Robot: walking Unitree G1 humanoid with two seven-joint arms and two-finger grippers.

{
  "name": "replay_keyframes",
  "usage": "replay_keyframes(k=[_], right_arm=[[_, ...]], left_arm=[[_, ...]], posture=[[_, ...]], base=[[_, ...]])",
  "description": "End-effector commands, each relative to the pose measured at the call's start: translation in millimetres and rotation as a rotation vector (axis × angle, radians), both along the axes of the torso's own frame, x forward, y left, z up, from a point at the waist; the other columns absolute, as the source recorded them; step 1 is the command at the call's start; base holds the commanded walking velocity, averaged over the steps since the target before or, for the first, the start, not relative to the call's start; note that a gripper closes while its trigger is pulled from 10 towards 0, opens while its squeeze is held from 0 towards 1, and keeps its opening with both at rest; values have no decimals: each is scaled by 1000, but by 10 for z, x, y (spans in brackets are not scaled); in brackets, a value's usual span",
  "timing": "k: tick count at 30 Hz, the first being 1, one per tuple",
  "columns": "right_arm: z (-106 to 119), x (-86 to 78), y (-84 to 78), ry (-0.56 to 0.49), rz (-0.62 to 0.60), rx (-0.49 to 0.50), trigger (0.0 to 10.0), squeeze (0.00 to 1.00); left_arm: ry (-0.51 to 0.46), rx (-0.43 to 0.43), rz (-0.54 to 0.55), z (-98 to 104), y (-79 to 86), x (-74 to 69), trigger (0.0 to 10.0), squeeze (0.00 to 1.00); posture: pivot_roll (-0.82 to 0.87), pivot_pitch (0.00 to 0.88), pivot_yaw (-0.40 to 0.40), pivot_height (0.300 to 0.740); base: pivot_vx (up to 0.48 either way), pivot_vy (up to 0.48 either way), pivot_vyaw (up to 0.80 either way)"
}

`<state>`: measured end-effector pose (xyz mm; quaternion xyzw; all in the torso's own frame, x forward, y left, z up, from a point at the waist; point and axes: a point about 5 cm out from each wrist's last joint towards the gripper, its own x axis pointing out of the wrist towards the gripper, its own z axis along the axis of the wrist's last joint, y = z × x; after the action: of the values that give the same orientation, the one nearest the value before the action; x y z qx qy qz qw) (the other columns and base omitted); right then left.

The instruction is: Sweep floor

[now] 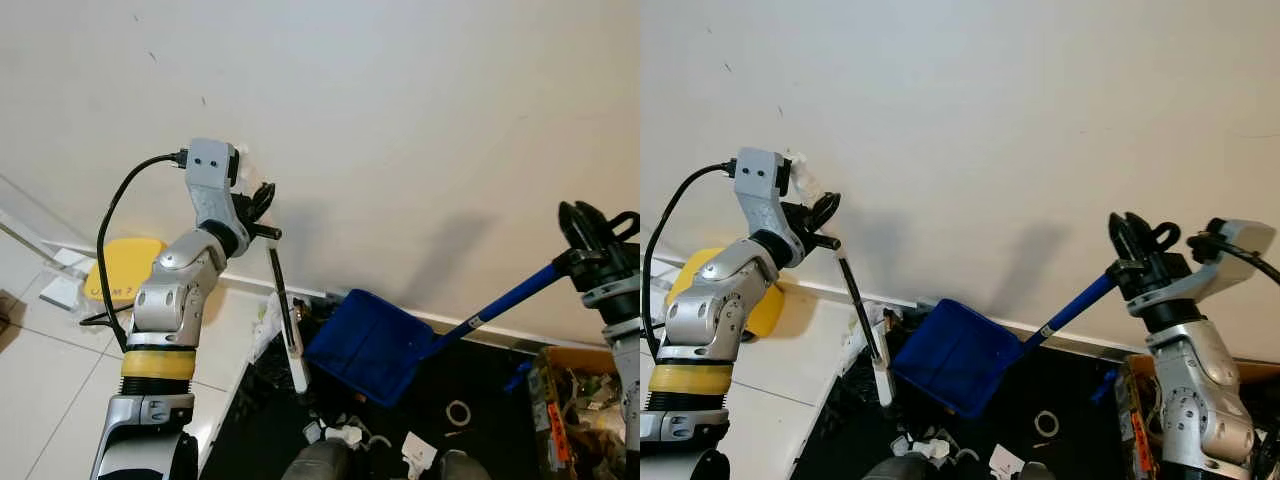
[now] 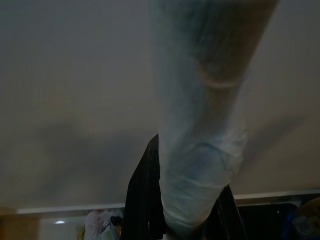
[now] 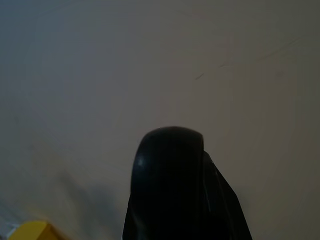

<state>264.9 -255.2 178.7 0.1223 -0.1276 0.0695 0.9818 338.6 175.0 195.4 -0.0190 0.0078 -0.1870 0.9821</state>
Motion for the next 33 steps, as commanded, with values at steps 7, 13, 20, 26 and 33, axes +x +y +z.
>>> replay_keyframes(k=[7, 13, 20, 26, 33], right_arm=[[7, -16, 61, -8, 29, -37, 10000, 0], [-118, -50, 47, 57, 36, -185, 10000, 0], [-242, -218, -332, 166, -4, -442, 10000, 0], [-349, -159, -305, 158, 34, -403, 10000, 0], [-429, 72, -63, 68, -44, -530, 10000, 0]], left_arm=[[-29, 39, 22, 21, 98, -22, 10000, 0], [-35, 99, 42, -37, 238, -106, 10000, 0], [8, 217, 43, -137, 628, -398, 10000, 0], [59, 275, 76, -154, 970, -505, 10000, 0], [122, 202, 10, -548, 818, -615, 10000, 0]], posture=[[65, 134, 165, 740], [65, 136, 166, 740], [83, 152, 165, 740], [107, 168, 175, 740], [126, 178, 180, 740]], base=[[0, 0, 0], [0, 0, 0], [0, 0, 0], [0, 0, 0], [0, 0, 0]])
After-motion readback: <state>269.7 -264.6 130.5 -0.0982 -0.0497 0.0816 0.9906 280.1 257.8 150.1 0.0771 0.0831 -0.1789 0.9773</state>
